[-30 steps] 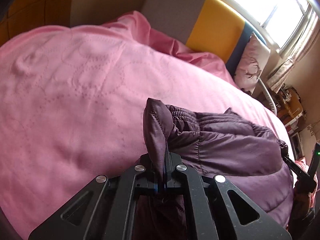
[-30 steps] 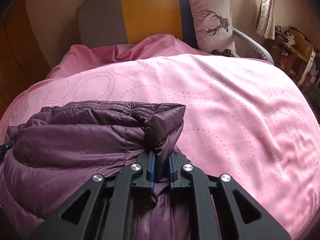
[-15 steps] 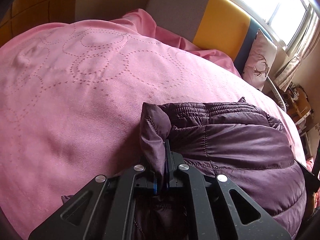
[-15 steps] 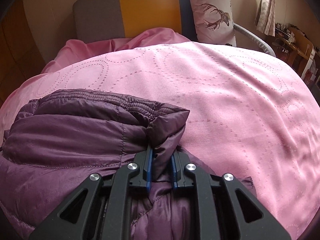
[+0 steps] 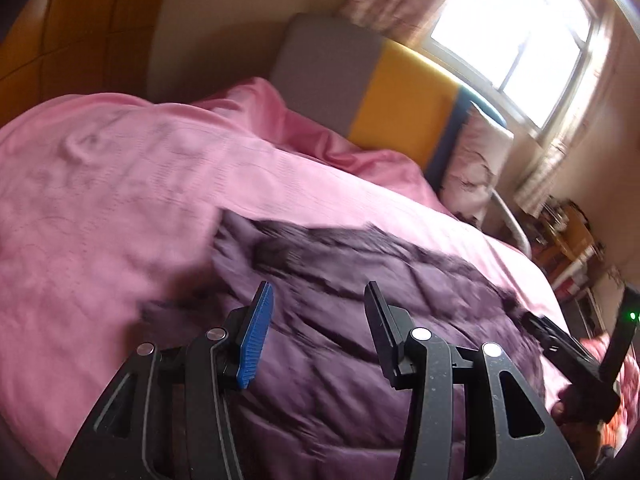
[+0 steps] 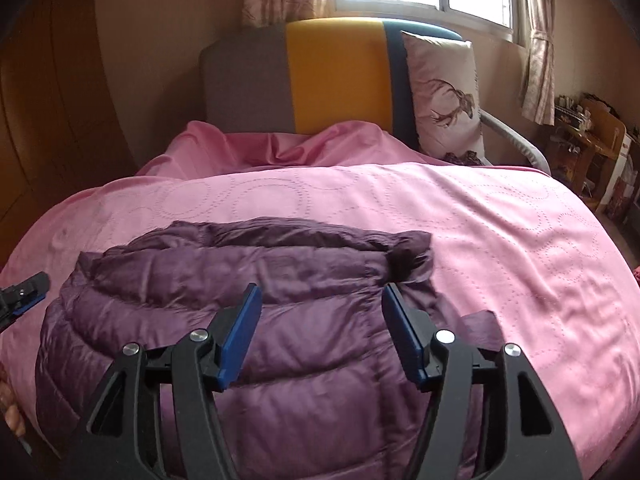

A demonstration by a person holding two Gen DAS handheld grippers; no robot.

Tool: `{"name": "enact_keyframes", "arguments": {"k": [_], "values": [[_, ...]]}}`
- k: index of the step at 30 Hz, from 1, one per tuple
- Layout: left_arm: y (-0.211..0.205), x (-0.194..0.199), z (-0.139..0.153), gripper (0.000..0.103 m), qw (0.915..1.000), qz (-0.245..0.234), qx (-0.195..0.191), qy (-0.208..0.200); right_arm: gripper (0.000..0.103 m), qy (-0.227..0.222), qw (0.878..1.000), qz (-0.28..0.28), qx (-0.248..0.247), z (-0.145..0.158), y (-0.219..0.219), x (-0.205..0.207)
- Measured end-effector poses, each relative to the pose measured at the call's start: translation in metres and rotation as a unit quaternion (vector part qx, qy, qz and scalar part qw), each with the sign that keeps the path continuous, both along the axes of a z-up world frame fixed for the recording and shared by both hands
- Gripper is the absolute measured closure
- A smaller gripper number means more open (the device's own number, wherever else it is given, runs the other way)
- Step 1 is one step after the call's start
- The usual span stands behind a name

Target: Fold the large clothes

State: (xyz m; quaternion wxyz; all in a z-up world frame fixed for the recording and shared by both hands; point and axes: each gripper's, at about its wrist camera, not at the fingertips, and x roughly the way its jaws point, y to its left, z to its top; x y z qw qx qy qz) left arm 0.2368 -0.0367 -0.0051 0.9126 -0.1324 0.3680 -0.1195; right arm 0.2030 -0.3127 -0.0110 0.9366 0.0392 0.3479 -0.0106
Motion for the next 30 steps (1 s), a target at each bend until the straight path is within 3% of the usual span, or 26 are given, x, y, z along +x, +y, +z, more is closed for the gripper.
{"name": "enact_keyframes", "arguments": {"k": [5,10,14,18,22,24,30], "values": [[-0.048,-0.012,-0.029,0.057,0.9986,-0.046,0.018,0.021,0.039,0.005,0.998,0.012,-0.054,-0.029,0.036,0.0],[-0.053,-0.004,-0.062,0.056,0.9976,-0.048,0.026,0.043,0.038,0.018,0.999,0.01,-0.047,-0.052,0.036,0.006],[-0.054,-0.003,-0.074,0.056,0.9974,-0.052,0.037,0.033,0.038,0.022,0.999,0.01,-0.043,-0.071,0.036,0.011],[-0.045,-0.006,-0.083,0.067,0.998,-0.049,0.028,0.028,0.038,0.026,0.999,0.012,-0.026,-0.079,0.031,0.014],[-0.044,-0.007,-0.079,0.067,0.9979,-0.046,0.028,0.037,0.038,0.037,0.999,0.014,-0.029,-0.073,0.032,0.013],[-0.042,-0.009,-0.069,0.067,0.9979,-0.035,0.026,0.047,0.035,0.047,0.999,0.02,0.0,-0.062,0.022,0.007],[-0.057,-0.034,-0.036,0.062,0.9989,-0.039,0.026,0.005,0.03,0.02,0.999,-0.014,0.031,-0.037,-0.018,-0.03]]}}
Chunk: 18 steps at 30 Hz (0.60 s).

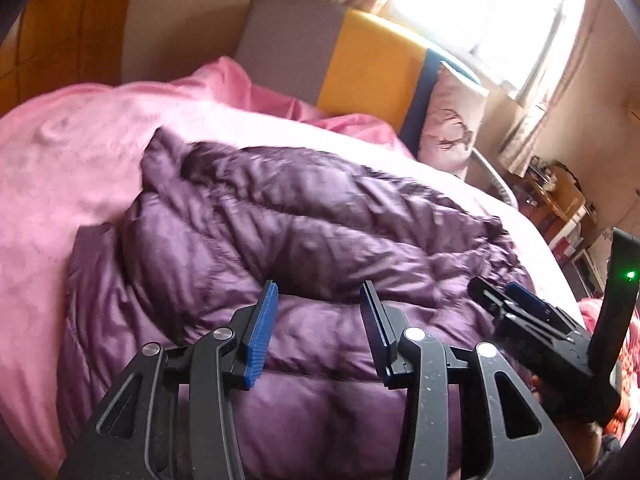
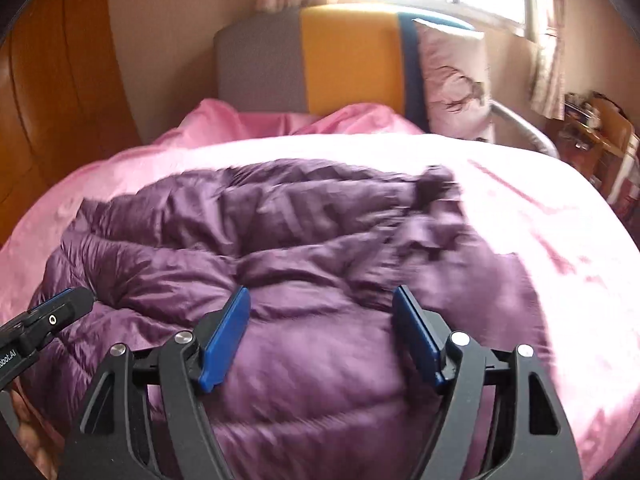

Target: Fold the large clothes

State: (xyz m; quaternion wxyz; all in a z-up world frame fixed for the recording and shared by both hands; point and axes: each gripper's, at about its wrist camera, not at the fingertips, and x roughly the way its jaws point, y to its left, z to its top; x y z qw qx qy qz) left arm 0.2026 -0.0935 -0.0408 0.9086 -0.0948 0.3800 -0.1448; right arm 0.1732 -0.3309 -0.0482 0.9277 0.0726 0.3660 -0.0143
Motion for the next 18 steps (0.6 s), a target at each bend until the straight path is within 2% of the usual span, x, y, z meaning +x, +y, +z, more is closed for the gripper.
{"name": "enact_keyframes", "arguments": {"k": [3,5,7,10,13,17,18], "values": [[-0.019,-0.003,-0.001,0.062,0.9996,-0.023,0.014,-0.002,0.03,0.003,1.0,-0.026,-0.003,-0.003,-0.023,-0.015],[-0.03,-0.002,-0.01,0.062,0.9989,-0.026,0.038,0.006,0.03,0.011,0.999,-0.043,0.001,-0.009,-0.037,-0.021],[-0.037,0.001,-0.026,0.06,0.9978,-0.028,0.057,0.02,0.029,0.018,0.999,-0.047,0.015,-0.016,-0.05,-0.025],[-0.04,0.003,-0.035,0.06,0.9967,-0.03,0.073,0.018,0.025,0.029,0.998,-0.046,0.03,-0.03,-0.056,-0.028],[-0.038,0.005,-0.033,0.06,0.9967,-0.029,0.072,0.023,0.023,0.029,0.997,-0.051,0.053,-0.04,-0.062,-0.03],[-0.037,-0.002,-0.019,0.06,0.9967,-0.025,0.077,0.011,0.019,0.03,0.996,-0.05,0.066,-0.036,-0.069,-0.037],[-0.037,-0.004,-0.016,0.06,0.9968,-0.025,0.076,0.007,0.013,0.033,0.996,-0.053,0.07,-0.034,-0.072,-0.038]]}}
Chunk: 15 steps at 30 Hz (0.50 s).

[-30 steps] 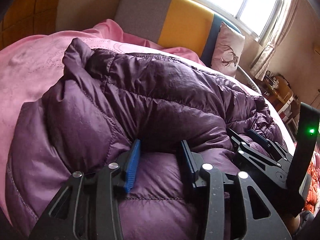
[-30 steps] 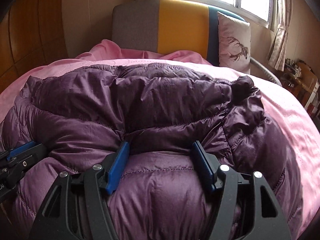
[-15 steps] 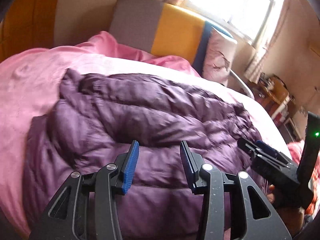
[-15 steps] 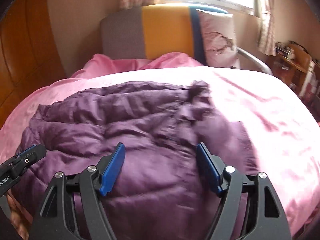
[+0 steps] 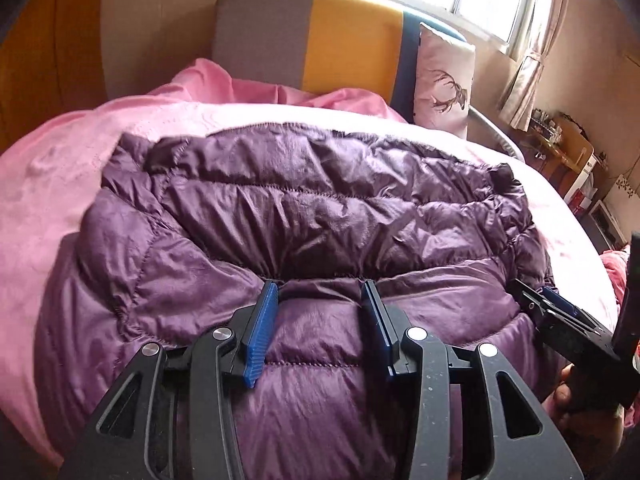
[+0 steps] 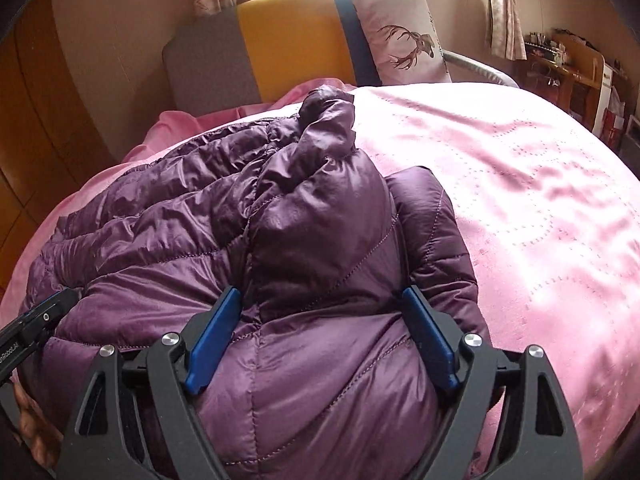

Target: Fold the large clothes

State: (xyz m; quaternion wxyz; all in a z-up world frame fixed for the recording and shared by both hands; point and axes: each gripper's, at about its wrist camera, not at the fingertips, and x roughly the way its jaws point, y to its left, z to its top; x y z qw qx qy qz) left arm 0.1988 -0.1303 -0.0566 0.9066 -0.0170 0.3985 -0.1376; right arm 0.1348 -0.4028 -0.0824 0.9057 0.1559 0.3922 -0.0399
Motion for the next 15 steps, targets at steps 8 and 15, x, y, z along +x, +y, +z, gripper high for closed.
{"name": "enact_keyframes", "arguments": {"k": [8,15], "values": [[-0.002,-0.012,0.016,0.053,0.9998,-0.009,-0.008,-0.018,0.007,-0.005,0.997,-0.011,0.075,0.01,-0.031,-0.019],[0.005,-0.018,0.015,0.053,0.9997,-0.006,-0.015,-0.019,0.004,0.003,0.997,-0.01,0.074,0.005,-0.032,-0.02]]}}
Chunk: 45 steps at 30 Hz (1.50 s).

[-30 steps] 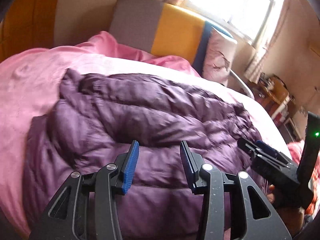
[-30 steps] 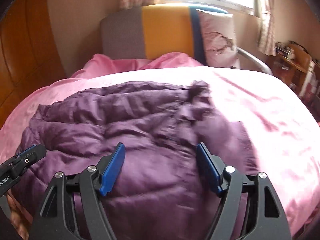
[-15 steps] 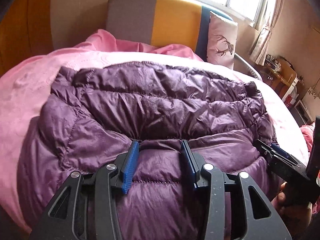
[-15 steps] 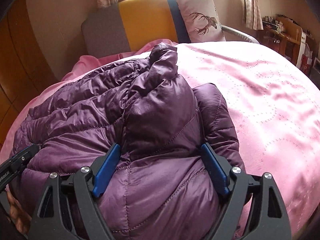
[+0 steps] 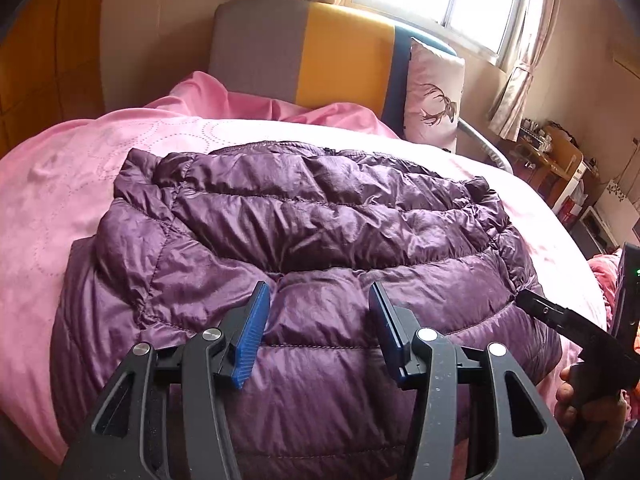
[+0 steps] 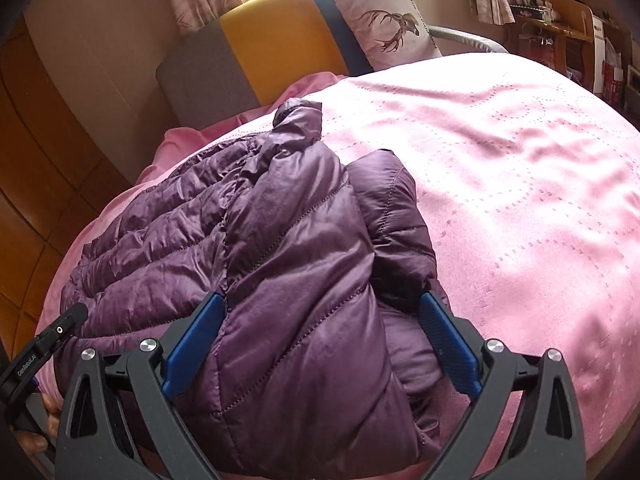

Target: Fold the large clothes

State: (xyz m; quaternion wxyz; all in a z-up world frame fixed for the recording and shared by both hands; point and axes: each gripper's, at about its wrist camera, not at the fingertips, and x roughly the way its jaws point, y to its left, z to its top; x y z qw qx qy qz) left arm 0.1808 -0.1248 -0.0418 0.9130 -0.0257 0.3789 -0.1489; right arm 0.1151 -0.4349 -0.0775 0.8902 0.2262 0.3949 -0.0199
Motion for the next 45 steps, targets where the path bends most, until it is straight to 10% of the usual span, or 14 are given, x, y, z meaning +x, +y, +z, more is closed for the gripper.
{"name": "enact_keyframes", "arguments": {"k": [9,19,32,45], "values": [[0.063,-0.009,0.003,0.053,0.9972,0.064,-0.031,-0.023,0.002,0.007,1.0,0.001,-0.001,-0.008,0.003,0.007],[0.167,-0.004,-0.059,0.045,0.9817,0.161,-0.074,0.072,0.002,0.003,1.0,0.001,0.002,-0.017,0.002,0.005],[0.131,-0.03,0.02,0.045,0.9872,0.153,-0.029,-0.035,0.002,0.005,0.999,-0.001,0.053,-0.003,-0.032,-0.007],[0.011,-0.003,-0.003,0.045,0.9994,0.013,0.029,0.014,0.002,-0.007,0.985,0.044,0.165,-0.024,-0.057,-0.028]]}}
